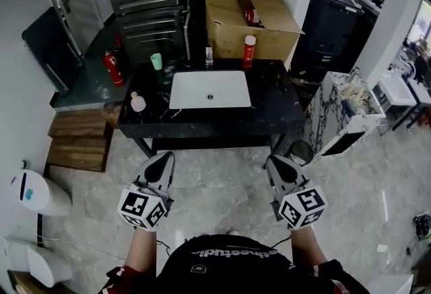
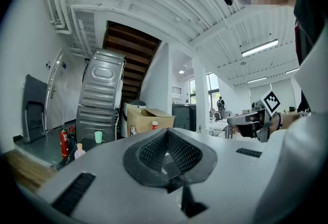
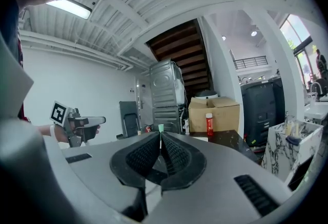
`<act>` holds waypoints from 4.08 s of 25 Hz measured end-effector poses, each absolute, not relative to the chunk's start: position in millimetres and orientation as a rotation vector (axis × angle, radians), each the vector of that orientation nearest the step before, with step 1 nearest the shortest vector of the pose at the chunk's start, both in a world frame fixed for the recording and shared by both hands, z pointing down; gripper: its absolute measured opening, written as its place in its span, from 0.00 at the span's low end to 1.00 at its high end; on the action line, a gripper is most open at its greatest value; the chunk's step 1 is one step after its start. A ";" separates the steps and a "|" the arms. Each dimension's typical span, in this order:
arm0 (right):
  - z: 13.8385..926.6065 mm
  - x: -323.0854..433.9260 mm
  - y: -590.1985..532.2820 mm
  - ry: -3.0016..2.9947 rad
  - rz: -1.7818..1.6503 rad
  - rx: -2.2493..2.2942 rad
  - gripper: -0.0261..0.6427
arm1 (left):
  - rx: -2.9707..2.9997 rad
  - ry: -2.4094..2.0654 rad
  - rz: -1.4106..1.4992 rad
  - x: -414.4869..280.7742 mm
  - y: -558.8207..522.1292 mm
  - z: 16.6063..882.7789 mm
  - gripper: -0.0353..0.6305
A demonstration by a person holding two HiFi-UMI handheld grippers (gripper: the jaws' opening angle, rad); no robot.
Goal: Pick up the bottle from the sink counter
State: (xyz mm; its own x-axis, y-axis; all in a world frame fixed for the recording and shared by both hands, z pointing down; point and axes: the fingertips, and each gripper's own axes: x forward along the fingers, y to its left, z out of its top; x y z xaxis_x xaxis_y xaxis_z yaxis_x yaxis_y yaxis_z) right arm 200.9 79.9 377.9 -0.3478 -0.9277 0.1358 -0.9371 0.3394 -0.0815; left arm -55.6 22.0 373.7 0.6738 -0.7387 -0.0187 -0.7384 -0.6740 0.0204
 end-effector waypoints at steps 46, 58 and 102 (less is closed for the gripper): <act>404.6 7.9 -332.9 -2.795 0.069 1.277 0.11 | 2.564 -1.688 0.227 -225.2 -380.7 519.9 0.08; 425.9 42.7 -342.3 -2.692 0.145 1.383 0.11 | 2.353 -1.738 0.393 -260.2 -465.1 616.4 0.45; 369.0 241.7 -310.0 -2.528 0.077 1.818 0.10 | 3.073 -0.996 0.153 72.1 -374.5 398.4 0.25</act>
